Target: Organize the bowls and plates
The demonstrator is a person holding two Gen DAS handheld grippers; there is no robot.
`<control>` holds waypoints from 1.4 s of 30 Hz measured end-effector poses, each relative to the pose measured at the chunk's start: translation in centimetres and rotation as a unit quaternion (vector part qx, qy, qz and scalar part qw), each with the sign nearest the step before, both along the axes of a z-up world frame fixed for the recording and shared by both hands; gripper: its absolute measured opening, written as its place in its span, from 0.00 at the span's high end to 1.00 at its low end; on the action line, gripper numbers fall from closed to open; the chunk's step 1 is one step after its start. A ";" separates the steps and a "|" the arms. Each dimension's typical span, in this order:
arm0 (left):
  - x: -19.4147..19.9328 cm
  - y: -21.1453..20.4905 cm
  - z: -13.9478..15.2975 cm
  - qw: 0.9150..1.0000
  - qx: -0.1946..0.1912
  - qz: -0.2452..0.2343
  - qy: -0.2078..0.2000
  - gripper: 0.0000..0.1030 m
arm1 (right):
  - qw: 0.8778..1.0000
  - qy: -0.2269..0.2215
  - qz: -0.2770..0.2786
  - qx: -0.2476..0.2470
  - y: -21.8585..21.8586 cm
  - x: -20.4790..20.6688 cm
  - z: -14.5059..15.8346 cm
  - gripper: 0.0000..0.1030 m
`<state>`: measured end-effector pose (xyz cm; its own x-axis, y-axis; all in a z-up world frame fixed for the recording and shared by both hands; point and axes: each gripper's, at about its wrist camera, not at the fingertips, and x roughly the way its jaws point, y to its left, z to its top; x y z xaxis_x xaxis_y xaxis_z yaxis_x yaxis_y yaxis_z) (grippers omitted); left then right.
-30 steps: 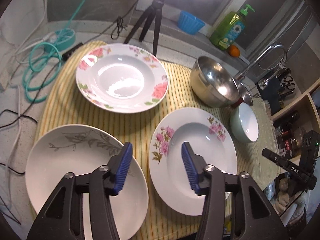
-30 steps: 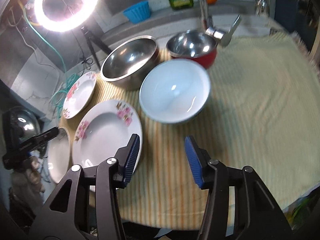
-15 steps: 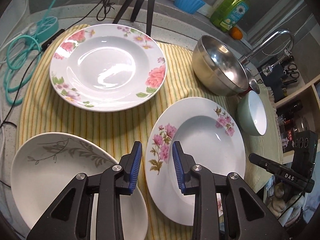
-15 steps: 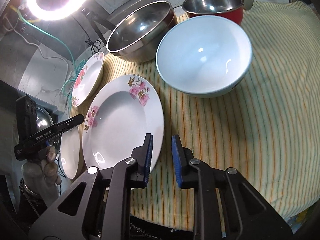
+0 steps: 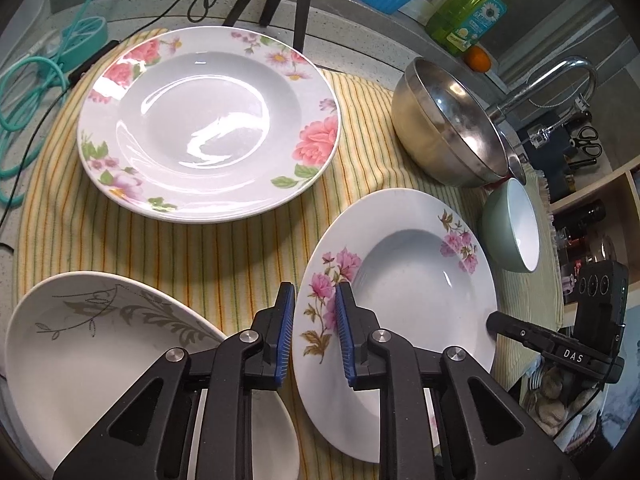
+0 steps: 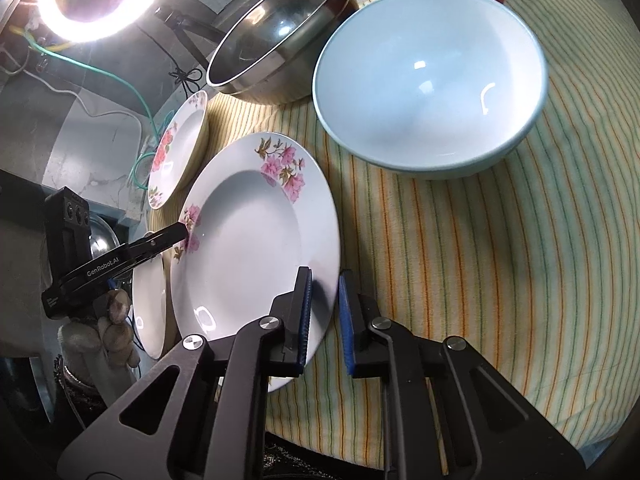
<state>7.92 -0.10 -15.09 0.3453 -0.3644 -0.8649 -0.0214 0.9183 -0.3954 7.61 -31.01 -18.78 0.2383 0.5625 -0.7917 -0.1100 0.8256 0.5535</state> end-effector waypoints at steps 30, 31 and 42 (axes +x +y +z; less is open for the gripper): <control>-4.0 -3.0 0.1 1.000 0.012 -0.004 0.000 0.81 | 1.000 0.015 0.020 -0.018 -0.3 -0.6 0.1 0.87; -4.2 -3.0 0.1 1.000 0.011 -0.004 0.001 0.81 | 1.000 0.016 0.020 -0.018 -0.2 -0.6 0.1 0.87; -4.7 -3.4 0.1 1.000 0.012 -0.011 0.002 0.81 | 0.999 0.023 0.024 -0.014 -0.3 -0.3 -0.6 0.87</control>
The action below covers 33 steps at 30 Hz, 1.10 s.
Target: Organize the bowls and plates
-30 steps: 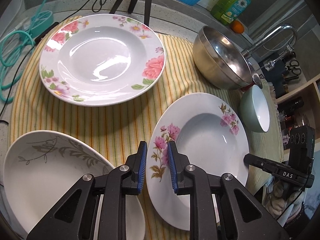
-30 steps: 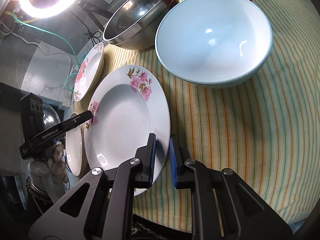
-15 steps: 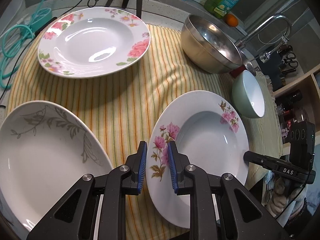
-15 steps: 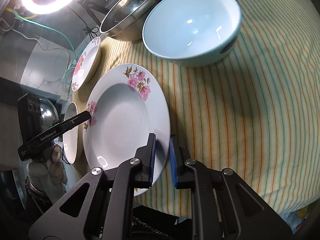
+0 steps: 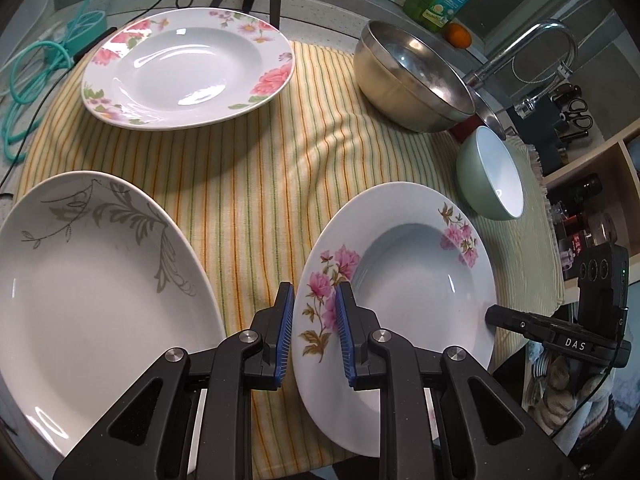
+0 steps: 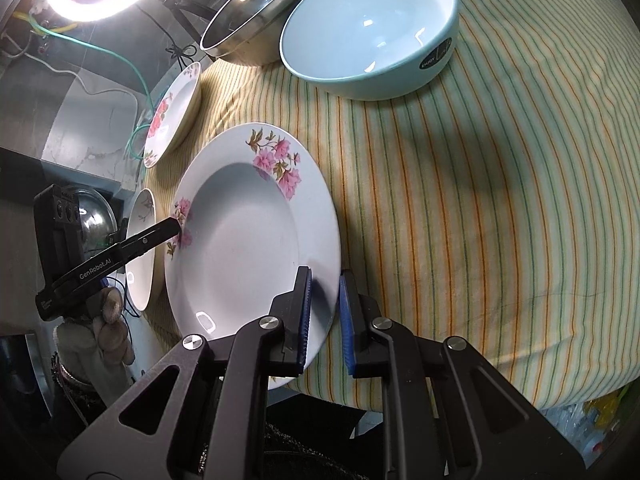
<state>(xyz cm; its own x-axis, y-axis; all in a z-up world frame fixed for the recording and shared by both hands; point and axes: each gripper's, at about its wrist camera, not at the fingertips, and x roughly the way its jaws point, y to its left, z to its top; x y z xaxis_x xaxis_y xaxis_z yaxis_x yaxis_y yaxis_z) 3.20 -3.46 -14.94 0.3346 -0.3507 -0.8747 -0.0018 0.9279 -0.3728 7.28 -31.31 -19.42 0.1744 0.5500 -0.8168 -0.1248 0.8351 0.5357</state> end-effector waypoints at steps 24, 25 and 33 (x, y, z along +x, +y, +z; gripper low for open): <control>0.7 2.1 3.1 0.999 0.002 -0.007 -0.039 0.80 | 0.996 -0.078 0.008 -0.035 0.4 -0.2 4.5 0.86; 0.9 2.6 3.4 0.999 0.003 -0.004 -0.042 0.80 | 0.996 -0.084 0.012 -0.030 0.9 0.0 5.0 0.86; 2.9 7.8 4.3 0.997 0.005 0.051 -0.063 0.69 | 0.994 -0.096 0.040 0.010 6.2 2.6 6.9 0.86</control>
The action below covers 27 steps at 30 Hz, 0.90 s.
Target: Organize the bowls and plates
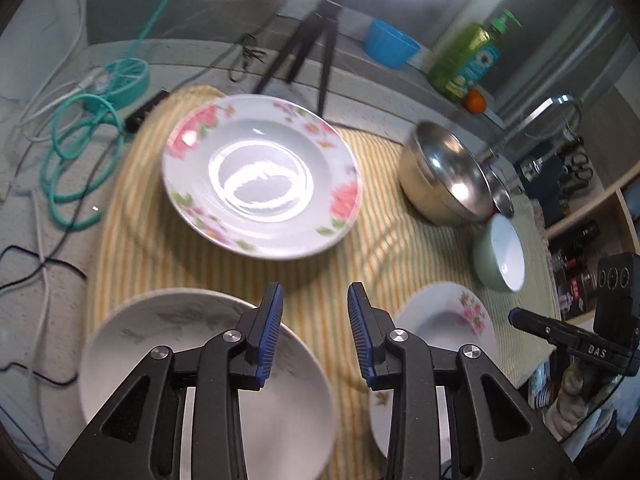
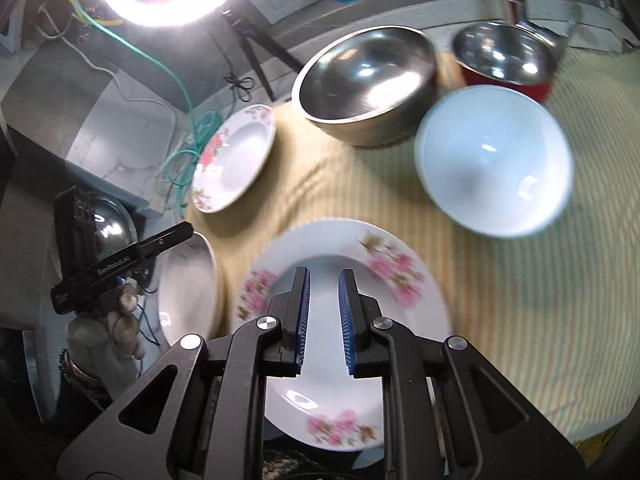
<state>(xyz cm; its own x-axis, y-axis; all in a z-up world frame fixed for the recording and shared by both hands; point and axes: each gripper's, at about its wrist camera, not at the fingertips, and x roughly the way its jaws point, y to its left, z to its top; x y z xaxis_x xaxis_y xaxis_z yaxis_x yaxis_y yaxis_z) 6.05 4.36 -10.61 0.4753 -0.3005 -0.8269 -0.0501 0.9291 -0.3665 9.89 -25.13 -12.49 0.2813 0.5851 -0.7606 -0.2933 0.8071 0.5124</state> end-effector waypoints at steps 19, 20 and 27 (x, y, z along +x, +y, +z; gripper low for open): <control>6.5 8.9 -1.3 0.999 0.006 0.047 -0.003 0.54 | 1.000 -0.004 0.019 -0.018 9.6 7.6 -0.5 0.58; 6.9 9.1 -1.5 0.999 0.006 0.048 -0.001 0.54 | 1.000 0.001 0.019 -0.018 9.8 8.0 -0.8 0.58; 9.0 9.4 -2.6 0.999 0.011 0.042 0.007 0.54 | 0.999 0.021 0.017 -0.024 10.9 10.1 -2.2 0.58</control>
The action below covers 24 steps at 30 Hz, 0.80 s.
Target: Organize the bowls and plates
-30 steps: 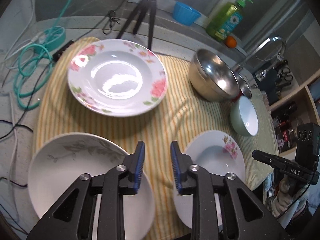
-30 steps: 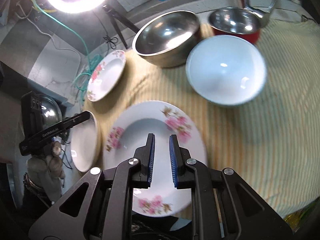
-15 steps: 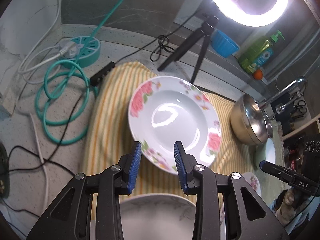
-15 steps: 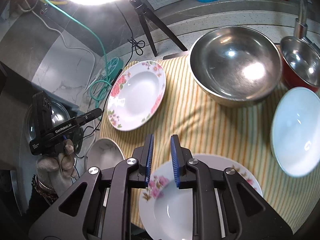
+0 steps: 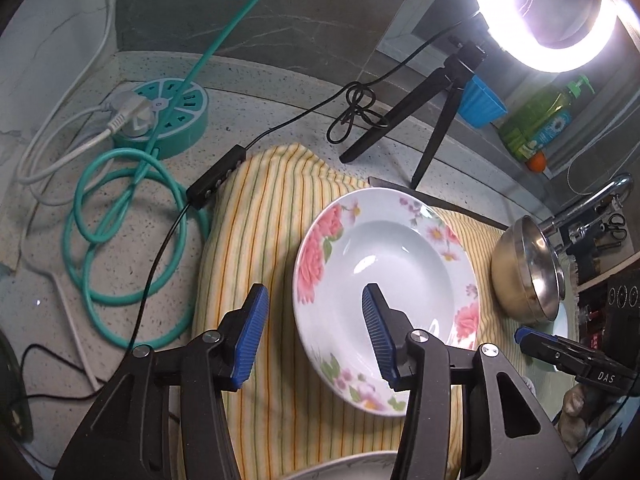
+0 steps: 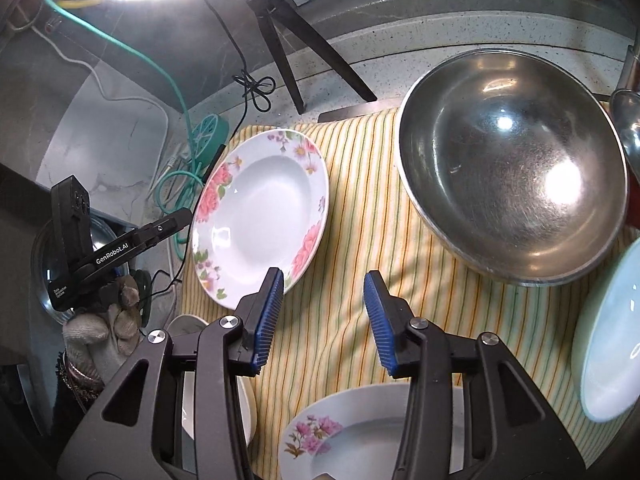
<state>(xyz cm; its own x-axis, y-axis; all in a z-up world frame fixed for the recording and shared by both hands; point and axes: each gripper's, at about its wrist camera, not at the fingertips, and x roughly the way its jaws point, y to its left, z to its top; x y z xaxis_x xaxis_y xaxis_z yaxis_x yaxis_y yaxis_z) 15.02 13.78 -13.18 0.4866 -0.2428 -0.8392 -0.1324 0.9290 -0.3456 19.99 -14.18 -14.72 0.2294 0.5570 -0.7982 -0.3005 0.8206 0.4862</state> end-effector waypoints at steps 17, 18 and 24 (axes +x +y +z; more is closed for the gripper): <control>2.1 0.1 -1.8 1.000 -0.010 -0.013 0.020 0.63 | 1.000 0.003 0.019 -0.015 3.0 2.6 -2.0 0.72; 2.1 0.0 -1.9 1.000 -0.009 -0.014 0.020 0.66 | 1.000 0.002 0.020 -0.016 3.2 2.7 -2.1 0.74; 2.5 -0.4 -2.2 0.999 -0.006 -0.026 0.022 0.76 | 1.000 0.002 0.026 -0.016 4.0 3.3 -2.5 0.87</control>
